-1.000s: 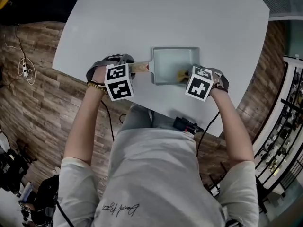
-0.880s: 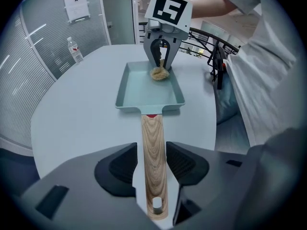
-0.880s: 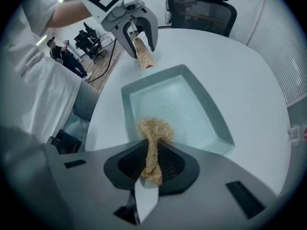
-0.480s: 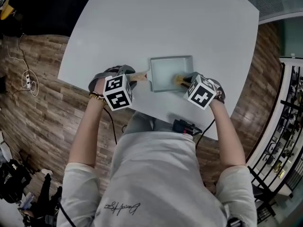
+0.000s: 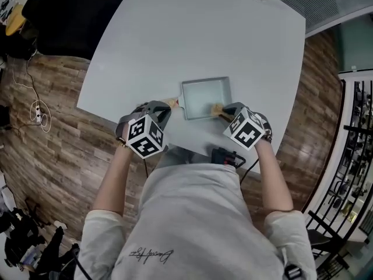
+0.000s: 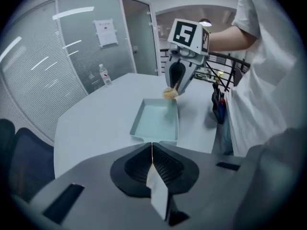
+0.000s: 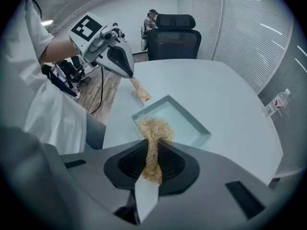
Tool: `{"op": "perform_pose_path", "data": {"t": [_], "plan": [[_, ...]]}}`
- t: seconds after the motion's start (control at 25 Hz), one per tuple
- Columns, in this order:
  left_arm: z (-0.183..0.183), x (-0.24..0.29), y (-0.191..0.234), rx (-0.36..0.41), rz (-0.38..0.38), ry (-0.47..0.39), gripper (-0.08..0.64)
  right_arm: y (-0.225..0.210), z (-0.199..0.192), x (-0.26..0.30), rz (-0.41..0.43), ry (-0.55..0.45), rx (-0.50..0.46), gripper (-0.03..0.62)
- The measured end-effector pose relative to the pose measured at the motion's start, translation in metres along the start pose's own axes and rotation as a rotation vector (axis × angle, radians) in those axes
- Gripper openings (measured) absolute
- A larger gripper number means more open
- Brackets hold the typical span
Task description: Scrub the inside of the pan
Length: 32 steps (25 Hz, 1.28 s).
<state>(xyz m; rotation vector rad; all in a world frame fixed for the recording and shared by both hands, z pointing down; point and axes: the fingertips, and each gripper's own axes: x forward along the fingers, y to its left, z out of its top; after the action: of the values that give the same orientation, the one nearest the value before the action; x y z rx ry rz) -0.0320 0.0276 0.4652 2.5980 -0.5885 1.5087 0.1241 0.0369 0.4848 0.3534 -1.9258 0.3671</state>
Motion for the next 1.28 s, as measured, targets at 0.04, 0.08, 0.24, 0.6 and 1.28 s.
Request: {"op": "perform_pose_path", "data": {"t": [0.04,0.08,0.24,0.6,1.28], "plan": [[0.005,-0.003,-0.001,-0.037,0.016,-0.035,0.014,0.001,0.001,-0.003,-0.006,-0.015,0.014,0.069],[0.009,-0.007,-0.003,-0.071,0.030,-0.068,0.012,0.004,0.003,-0.006,-0.011,-0.030,0.027,0.069],[0.026,-0.023,-0.017,-0.176,0.097,-0.163,0.012,0.019,0.004,-0.018,-0.019,-0.079,0.068,0.069],[0.050,-0.045,-0.005,-0.520,0.206,-0.347,0.012,0.030,0.012,-0.031,-0.047,-0.213,0.183,0.069],[0.053,-0.054,-0.010,-0.610,0.260,-0.400,0.011,0.037,0.018,-0.030,-0.046,-0.301,0.245,0.069]]}}
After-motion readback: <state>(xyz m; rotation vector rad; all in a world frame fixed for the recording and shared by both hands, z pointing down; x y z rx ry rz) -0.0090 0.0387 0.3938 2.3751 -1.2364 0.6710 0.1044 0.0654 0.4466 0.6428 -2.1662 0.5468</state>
